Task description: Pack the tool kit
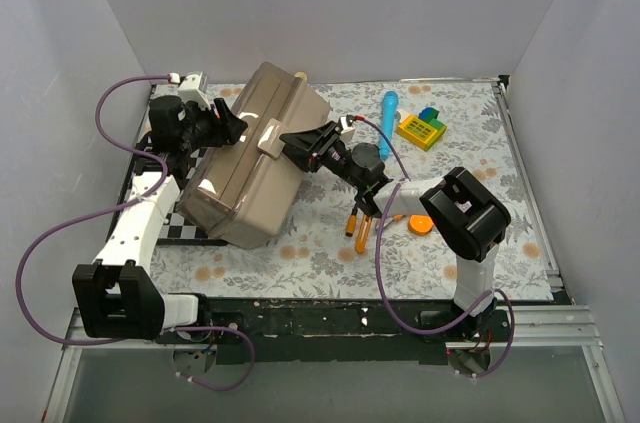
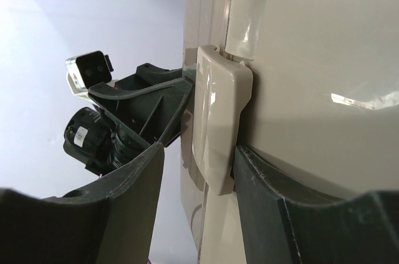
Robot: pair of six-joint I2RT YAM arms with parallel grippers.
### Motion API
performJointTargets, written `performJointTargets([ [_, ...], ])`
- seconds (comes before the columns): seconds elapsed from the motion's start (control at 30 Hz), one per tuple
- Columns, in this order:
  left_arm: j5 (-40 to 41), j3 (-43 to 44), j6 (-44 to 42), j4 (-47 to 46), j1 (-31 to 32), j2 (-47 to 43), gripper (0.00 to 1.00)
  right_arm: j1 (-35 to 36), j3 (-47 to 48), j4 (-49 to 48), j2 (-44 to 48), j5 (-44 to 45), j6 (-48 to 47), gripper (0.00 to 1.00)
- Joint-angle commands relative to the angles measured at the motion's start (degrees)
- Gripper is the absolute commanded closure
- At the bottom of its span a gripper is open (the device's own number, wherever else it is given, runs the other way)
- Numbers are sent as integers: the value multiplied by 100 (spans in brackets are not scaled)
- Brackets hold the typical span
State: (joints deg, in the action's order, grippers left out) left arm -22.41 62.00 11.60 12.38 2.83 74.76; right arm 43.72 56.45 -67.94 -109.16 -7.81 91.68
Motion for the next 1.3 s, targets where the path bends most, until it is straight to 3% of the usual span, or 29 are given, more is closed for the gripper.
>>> performJointTargets([
  [0.0,246,-531,-412,1820,139,610,76,101,139,-1933,132,236,-71,44],
  [1.27,396,-496,-439,1899,139,759,77,84,77,-1960,756,430,-344,47],
])
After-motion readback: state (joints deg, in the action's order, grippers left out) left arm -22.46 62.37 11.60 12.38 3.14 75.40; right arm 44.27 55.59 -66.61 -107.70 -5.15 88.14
